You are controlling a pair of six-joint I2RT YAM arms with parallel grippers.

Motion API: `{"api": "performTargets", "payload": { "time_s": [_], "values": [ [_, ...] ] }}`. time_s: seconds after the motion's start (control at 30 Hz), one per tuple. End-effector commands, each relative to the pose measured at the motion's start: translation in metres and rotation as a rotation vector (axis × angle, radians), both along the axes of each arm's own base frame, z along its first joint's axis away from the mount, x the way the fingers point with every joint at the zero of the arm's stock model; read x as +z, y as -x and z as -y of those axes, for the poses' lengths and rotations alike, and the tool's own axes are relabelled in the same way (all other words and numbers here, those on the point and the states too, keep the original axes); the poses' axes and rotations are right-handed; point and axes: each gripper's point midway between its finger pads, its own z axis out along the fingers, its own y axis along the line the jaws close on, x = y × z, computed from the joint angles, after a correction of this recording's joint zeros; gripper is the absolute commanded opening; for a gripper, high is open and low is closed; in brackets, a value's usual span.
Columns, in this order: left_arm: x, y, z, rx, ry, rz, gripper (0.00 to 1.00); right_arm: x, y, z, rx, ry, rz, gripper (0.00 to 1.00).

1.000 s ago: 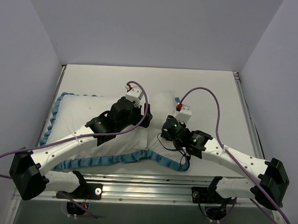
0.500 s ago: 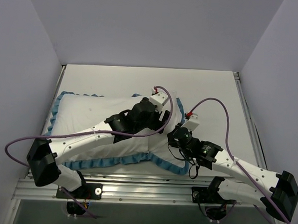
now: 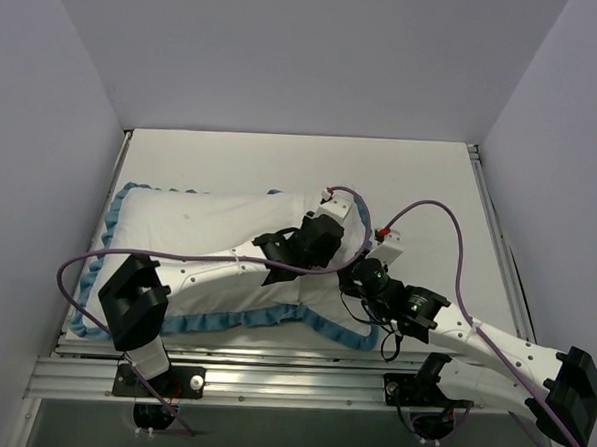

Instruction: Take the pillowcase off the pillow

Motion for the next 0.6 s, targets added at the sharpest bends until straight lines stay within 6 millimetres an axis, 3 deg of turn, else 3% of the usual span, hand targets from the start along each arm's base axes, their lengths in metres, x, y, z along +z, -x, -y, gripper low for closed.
{"api": "performTargets", "payload": {
  "time_s": [0.0, 0.07, 0.1, 0.27, 0.3, 0.4, 0.57],
  "values": [
    [-0.041, -0.001, -0.021, 0.123, -0.09, -0.09, 0.43, -0.008, 0.003, 0.005, -0.015, 0.011, -0.009, 0.0],
    [-0.036, -0.004, -0.019, 0.129, -0.079, -0.085, 0.26, -0.01, 0.003, 0.007, -0.021, 0.012, -0.013, 0.0],
    [-0.03, -0.006, -0.02, 0.125, -0.074, -0.076, 0.04, -0.011, 0.004, 0.009, -0.026, 0.013, -0.014, 0.0],
    [0.017, -0.021, -0.029, 0.139, -0.01, -0.026, 0.02, -0.015, 0.006, 0.03, -0.099, 0.049, -0.024, 0.0],
    [0.034, -0.025, -0.035, 0.145, 0.021, -0.01, 0.02, -0.014, 0.007, 0.034, -0.112, 0.042, -0.025, 0.0],
    [0.061, -0.036, -0.058, 0.172, 0.09, 0.0, 0.02, -0.018, 0.01, 0.048, -0.146, 0.054, -0.043, 0.0],
    [0.089, -0.045, -0.096, 0.219, 0.209, -0.02, 0.02, -0.032, 0.016, 0.064, -0.165, 0.063, -0.095, 0.0]
  ]
}}
